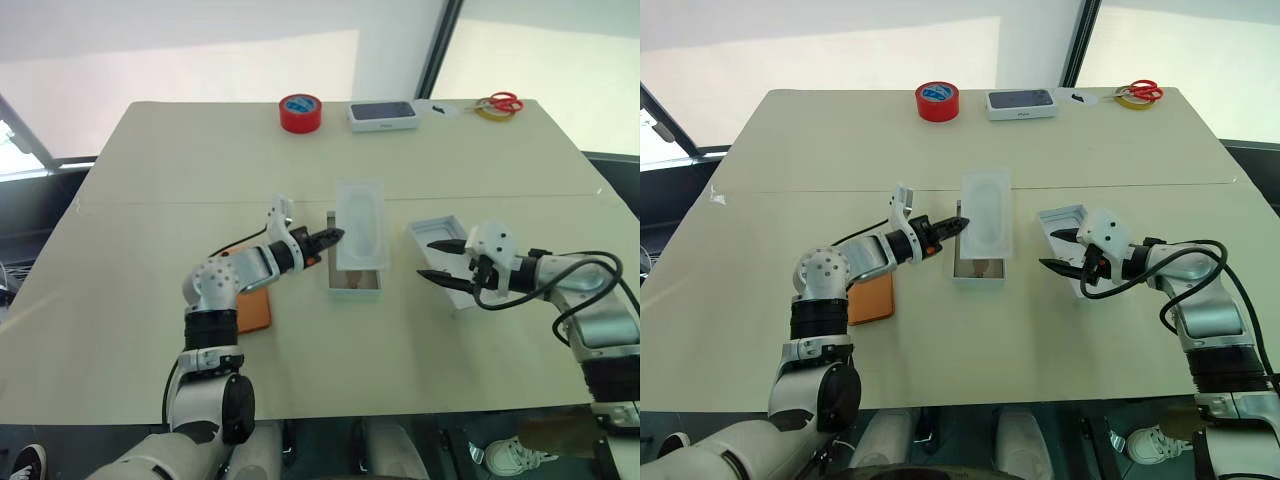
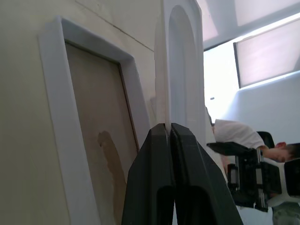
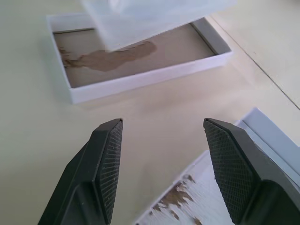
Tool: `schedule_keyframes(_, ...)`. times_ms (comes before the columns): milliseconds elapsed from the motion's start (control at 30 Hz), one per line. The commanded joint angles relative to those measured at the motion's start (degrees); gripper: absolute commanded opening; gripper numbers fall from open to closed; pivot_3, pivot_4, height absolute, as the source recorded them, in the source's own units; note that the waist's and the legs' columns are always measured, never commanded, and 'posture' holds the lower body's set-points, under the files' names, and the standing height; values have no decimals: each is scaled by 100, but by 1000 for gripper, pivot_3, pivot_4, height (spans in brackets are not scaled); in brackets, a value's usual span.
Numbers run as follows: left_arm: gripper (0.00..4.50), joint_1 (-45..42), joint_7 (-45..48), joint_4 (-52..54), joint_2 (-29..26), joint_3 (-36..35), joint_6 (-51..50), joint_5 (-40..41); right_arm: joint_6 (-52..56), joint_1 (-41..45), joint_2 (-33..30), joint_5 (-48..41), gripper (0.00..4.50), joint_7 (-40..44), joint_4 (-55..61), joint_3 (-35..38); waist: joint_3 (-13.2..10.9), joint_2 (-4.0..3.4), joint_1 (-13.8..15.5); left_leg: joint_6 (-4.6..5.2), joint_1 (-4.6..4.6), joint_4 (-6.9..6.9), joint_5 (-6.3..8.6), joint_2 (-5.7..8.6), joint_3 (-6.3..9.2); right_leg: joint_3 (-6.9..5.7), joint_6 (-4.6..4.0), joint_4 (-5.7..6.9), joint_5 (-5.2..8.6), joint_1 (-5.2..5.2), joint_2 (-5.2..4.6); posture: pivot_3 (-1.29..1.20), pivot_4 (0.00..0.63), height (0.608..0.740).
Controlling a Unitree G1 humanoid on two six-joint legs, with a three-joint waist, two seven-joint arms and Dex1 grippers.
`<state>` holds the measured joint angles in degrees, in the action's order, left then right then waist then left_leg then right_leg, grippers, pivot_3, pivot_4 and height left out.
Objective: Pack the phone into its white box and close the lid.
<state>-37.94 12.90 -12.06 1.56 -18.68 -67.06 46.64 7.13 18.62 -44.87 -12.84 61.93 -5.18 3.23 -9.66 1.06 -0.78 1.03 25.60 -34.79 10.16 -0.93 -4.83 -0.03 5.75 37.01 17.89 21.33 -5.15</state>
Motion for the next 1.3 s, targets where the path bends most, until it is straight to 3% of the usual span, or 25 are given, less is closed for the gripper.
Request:
schedule_keyframes(33, 0, 89, 42, 283, -24, 169, -148, 70, -13, 2, 9, -168, 2856, -120, 289, 199, 0, 0, 8, 0, 1, -1, 0, 0, 0, 0, 0, 0, 0, 0, 0, 0, 150, 740)
schedule_keyframes(533, 0, 259, -115, 398, 78, 204, -182, 186, -412, 93, 57, -28, 2856, -219, -103, 74, -1, 1, 21, 4, 4, -15, 2, 2, 2, -1, -17, -2, 9, -8, -3, 0, 150, 740)
schedule_keyframes(567, 628, 253, -116, 431, 69, 276, -134, 106, -427, 112, 71, -16, 2922, -221, -111, 57, -1, 2, 21, 4, 4, -15, 2, 2, 2, -2, -16, -1, 8, -8, -3, 0, 150, 740)
schedule_keyframes(600, 891, 248, -125, 487, 27, 386, -100, -9, -429, 129, 87, -15, 2922, -213, -111, 43, -2, 2, 20, 4, 4, -16, 2, 2, 2, -2, -15, -1, 7, -8, -3, 0, 150, 740)
schedule_keyframes(733, 2752, 205, -161, 637, -122, 367, -47, -41, -520, 260, 181, 46, 2922, -255, -253, -17, -1, 1, 15, 4, 0, -18, 2, 2, 2, -2, -17, -1, 9, -14, -2, 0, 150, 740)
schedule_keyframes(933, 2752, 245, -18, 1194, -466, 307, 123, 61, -414, 559, 573, -48, 2922, -333, -255, -177, -2, 1, 9, 2, 1, -7, 1, 0, 3, -4, -6, 0, 3, -6, -1, 0, 150, 740)
schedule_keyframes(1033, 2807, 427, 415, 1593, -870, 607, 602, -209, -456, 777, 771, 110, 1674, -490, -261, -322, -2, 0, 3, 1, 5, -7, 0, 1, 2, -4, -2, -1, 1, -2, -1, 0, 150, 740)
schedule_keyframes(1133, 2807, 818, 1360, 1966, -1708, 1229, 1662, -886, -636, 999, 936, 628, 58, -710, -380, -733, -2, -3, -23, -4, 1, -2, -2, 1, -1, -3, -18, 0, 9, -1, -1, 0, 150, 740)
schedule_keyframes(1300, 2807, 1719, 2981, 2168, -2994, 1767, 4168, -2081, -850, 1299, 1314, 1333, 58, -1017, -663, -1389, -1, -4, -39, -24, -6, 52, -14, 2, -9, 1, -26, -13, 10, 16, -8, 0, 150, 740)
